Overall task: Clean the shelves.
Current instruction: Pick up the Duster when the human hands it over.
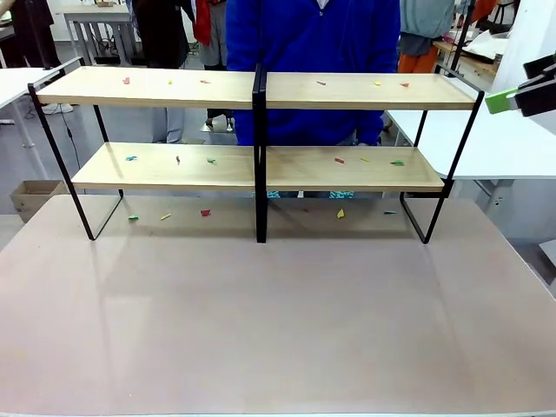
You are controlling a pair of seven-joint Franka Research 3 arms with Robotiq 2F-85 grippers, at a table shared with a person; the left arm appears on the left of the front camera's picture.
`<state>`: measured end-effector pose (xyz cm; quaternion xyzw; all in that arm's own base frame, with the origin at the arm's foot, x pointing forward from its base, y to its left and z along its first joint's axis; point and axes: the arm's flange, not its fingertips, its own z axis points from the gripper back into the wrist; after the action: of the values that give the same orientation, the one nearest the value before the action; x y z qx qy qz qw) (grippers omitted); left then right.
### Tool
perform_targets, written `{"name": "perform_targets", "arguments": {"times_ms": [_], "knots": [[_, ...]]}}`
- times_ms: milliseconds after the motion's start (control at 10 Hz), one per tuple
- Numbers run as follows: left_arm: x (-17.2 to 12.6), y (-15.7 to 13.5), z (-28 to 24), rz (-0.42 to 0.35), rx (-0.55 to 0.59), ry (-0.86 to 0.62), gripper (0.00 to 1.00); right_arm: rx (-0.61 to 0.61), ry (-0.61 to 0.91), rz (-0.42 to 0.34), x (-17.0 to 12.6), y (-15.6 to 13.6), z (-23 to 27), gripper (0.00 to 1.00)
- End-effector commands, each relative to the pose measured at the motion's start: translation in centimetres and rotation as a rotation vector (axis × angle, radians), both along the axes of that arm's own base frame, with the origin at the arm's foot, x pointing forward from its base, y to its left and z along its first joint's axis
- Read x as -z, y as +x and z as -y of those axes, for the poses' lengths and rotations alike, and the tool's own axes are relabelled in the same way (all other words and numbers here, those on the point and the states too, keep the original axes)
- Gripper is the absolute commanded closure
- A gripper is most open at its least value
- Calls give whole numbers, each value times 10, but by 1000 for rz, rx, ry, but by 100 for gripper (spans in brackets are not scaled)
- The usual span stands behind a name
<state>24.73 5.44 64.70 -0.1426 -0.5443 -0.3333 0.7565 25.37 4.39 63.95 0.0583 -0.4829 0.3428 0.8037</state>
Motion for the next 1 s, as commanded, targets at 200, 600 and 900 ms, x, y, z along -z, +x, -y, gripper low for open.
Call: {"name": "perform_targets", "arguments": {"times_ms": [200, 600, 900], "knots": [[52, -6, 17, -20, -11, -5, 0, 6, -23, 41, 2, 6, 6, 0], [53, -4, 16, -28, -22, 1, 0, 9, -31, 55, 1, 4, 7, 0], [53, 0, 15, -36, -11, -5, 0, 22, -4, 63, -1, 2, 7, 0]]}}
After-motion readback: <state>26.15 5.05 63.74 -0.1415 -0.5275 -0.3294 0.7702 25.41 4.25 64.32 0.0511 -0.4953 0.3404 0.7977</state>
